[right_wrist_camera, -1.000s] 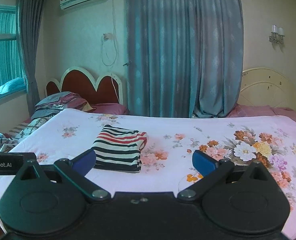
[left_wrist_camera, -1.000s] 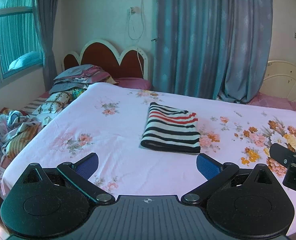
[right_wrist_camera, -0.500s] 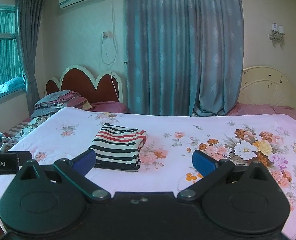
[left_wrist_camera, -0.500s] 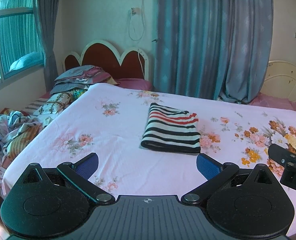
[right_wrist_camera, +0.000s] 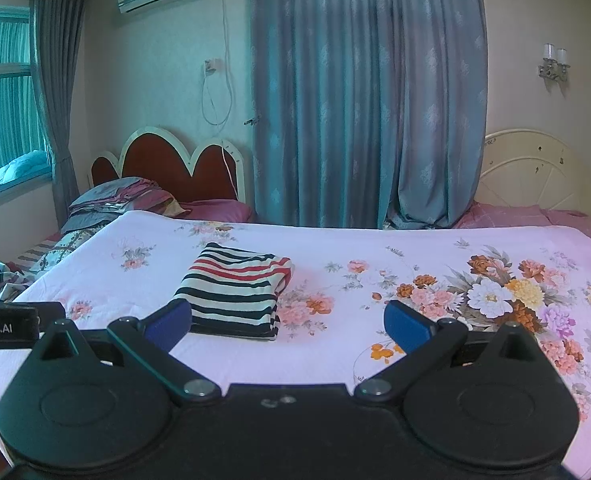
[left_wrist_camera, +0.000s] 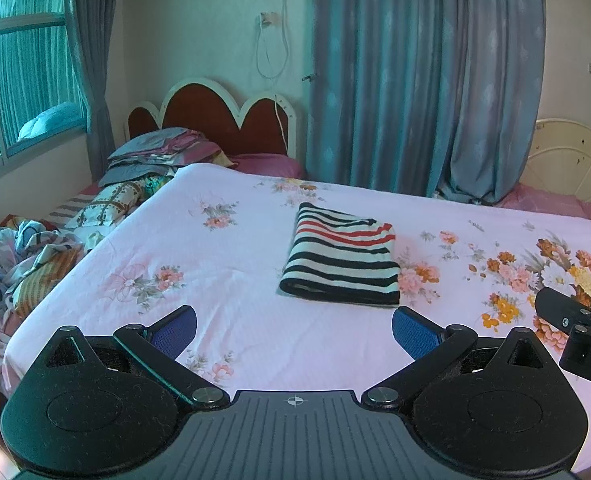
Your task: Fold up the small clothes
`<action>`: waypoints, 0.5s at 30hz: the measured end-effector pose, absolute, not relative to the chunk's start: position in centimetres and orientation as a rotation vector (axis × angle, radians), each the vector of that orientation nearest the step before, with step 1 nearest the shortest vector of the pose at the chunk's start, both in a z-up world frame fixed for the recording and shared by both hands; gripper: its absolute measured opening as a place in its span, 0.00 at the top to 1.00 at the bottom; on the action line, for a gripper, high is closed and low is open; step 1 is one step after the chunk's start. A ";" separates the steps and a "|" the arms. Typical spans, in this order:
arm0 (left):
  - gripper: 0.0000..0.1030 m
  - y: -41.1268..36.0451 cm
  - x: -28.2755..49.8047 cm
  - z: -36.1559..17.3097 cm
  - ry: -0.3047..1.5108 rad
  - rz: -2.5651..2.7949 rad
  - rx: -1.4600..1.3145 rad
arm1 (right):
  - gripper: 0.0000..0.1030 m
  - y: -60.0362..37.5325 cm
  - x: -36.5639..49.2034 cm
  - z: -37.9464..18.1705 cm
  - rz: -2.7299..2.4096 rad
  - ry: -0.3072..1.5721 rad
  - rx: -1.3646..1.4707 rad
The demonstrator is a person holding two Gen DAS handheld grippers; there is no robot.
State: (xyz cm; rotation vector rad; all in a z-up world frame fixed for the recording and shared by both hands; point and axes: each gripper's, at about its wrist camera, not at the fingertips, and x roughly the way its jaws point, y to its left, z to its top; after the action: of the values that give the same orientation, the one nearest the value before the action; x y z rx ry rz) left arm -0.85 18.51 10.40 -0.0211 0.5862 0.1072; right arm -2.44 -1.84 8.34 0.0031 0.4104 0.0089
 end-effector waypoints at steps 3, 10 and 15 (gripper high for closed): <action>0.00 18.5 -0.8 10.3 0.587 0.107 -0.019 | 0.01 -1.8 -2.4 8.3 0.011 0.412 0.005; 0.00 18.5 -0.7 10.1 0.590 0.105 -0.020 | 0.01 -1.8 -2.4 8.0 0.016 0.415 0.003; 0.00 18.6 -0.6 10.0 0.592 0.105 -0.018 | 0.01 -1.8 -2.3 8.0 0.017 0.417 0.004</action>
State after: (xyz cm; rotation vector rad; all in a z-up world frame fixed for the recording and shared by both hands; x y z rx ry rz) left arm -0.55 18.62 10.02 -0.0181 0.5922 0.1045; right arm -2.27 -1.79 8.01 0.0037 0.4166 0.0171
